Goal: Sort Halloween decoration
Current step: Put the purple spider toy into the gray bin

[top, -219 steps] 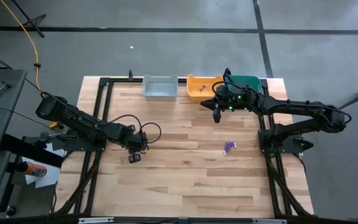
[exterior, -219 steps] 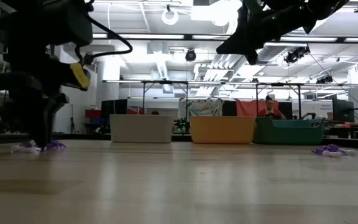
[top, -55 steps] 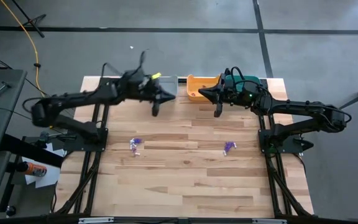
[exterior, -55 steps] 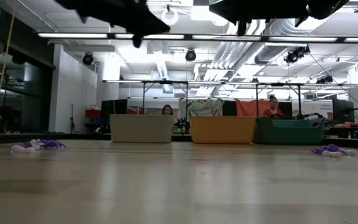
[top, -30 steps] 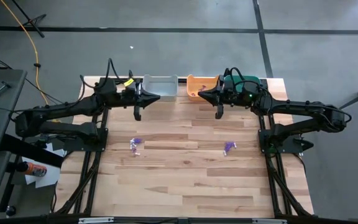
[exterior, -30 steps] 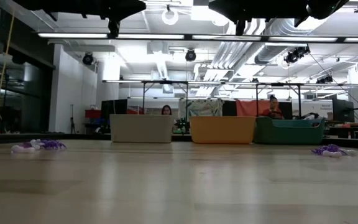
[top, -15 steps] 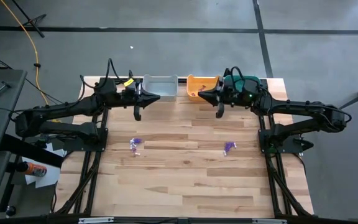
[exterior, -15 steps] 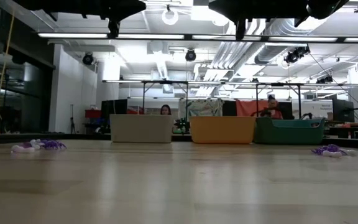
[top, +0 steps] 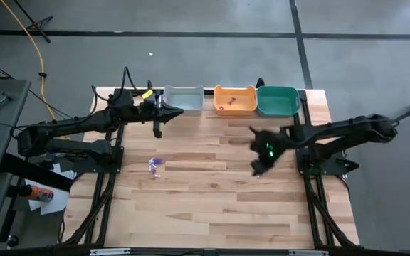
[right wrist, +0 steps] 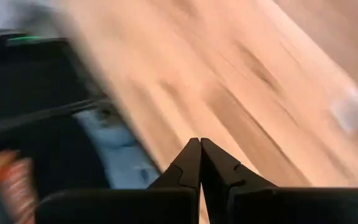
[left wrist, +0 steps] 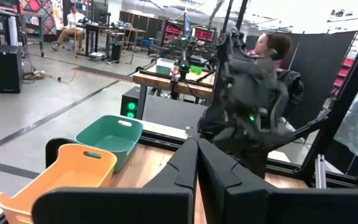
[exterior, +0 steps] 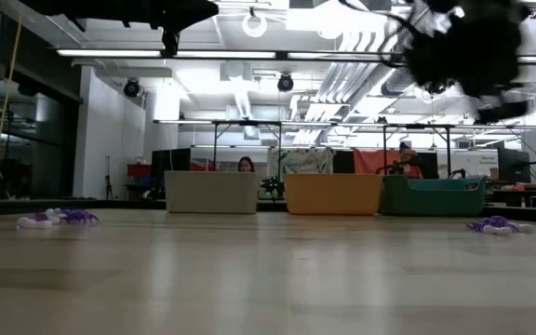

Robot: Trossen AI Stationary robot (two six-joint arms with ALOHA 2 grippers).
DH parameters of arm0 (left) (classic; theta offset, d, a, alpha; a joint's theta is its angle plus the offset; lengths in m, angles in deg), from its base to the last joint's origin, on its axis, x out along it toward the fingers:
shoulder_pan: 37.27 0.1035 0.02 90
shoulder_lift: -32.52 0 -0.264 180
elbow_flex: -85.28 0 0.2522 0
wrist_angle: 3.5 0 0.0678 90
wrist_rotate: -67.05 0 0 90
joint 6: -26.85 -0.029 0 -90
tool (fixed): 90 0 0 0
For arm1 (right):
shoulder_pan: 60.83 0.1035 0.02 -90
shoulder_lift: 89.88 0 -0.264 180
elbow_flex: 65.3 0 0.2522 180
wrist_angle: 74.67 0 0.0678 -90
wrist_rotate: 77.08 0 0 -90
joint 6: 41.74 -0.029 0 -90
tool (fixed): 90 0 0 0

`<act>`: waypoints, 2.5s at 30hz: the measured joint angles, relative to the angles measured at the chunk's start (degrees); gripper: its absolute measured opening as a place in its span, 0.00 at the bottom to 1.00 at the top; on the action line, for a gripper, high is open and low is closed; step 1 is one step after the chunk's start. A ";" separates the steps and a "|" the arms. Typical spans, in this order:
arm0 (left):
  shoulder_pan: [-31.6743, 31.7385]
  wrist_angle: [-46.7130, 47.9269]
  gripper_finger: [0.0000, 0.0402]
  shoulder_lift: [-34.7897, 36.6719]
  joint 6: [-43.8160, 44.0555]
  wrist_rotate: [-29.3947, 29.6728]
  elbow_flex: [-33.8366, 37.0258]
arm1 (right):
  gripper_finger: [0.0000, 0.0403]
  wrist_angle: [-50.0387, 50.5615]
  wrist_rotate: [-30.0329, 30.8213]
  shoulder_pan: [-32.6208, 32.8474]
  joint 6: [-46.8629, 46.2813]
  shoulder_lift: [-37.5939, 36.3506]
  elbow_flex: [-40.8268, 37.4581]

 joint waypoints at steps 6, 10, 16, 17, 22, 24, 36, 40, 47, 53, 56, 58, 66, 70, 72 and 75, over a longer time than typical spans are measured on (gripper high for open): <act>0.07 0.00 0.00 0.00 0.00 -0.02 0.00 | 0.00 11.41 21.02 12.27 -35.05 0.00 0.00; 0.07 0.17 0.00 0.00 0.00 -0.02 0.00 | 0.00 11.32 28.08 14.14 -42.60 0.02 0.00; 0.07 0.59 0.00 0.00 0.02 -0.02 0.00 | 0.00 13.36 29.28 14.31 -45.90 0.34 0.00; 0.07 0.59 0.00 0.00 0.02 -0.02 0.00 | 0.01 13.54 29.20 14.42 -46.30 0.74 0.00; 0.07 0.59 0.00 0.00 0.02 -0.02 0.00 | 0.11 13.79 28.93 14.99 -46.47 4.72 -0.15; 0.07 0.59 0.00 0.00 0.02 -0.02 0.00 | 0.18 13.70 28.93 14.62 -46.70 6.35 -0.48; 0.07 0.75 0.00 0.00 0.02 -0.02 0.00 | 0.31 9.30 27.20 11.95 -48.68 16.03 -0.81; 0.07 0.75 0.00 0.00 0.02 -0.01 0.00 | 0.31 9.33 27.20 11.41 -49.56 18.54 -0.81; 0.07 0.79 0.00 0.00 0.02 0.03 0.00 | 0.31 6.88 27.44 11.41 -50.36 21.35 -0.81; 0.07 0.86 0.00 0.00 0.02 0.11 0.00 | 0.31 7.18 29.10 11.43 -52.35 22.71 -0.62; 0.07 0.83 0.00 -0.01 0.00 0.17 0.00 | 0.29 7.20 29.12 11.43 -52.30 23.07 -0.55; 0.07 0.83 0.00 0.00 0.00 0.20 0.00 | 0.25 7.27 29.13 11.41 -52.30 23.08 -0.55; 0.07 0.83 0.00 0.00 0.00 0.53 0.00 | 0.02 7.50 29.71 11.43 -49.38 23.11 -0.61; 0.07 0.83 0.00 0.00 0.00 0.57 0.00 | 0.02 8.12 28.38 11.56 -46.42 21.93 -0.80; 0.07 0.83 0.00 0.00 0.00 0.62 0.00 | 0.02 9.54 27.73 11.92 -44.90 20.50 -0.80; 0.07 0.81 0.00 0.00 0.00 0.66 0.00 | 0.01 10.16 26.77 12.34 -38.84 16.80 0.08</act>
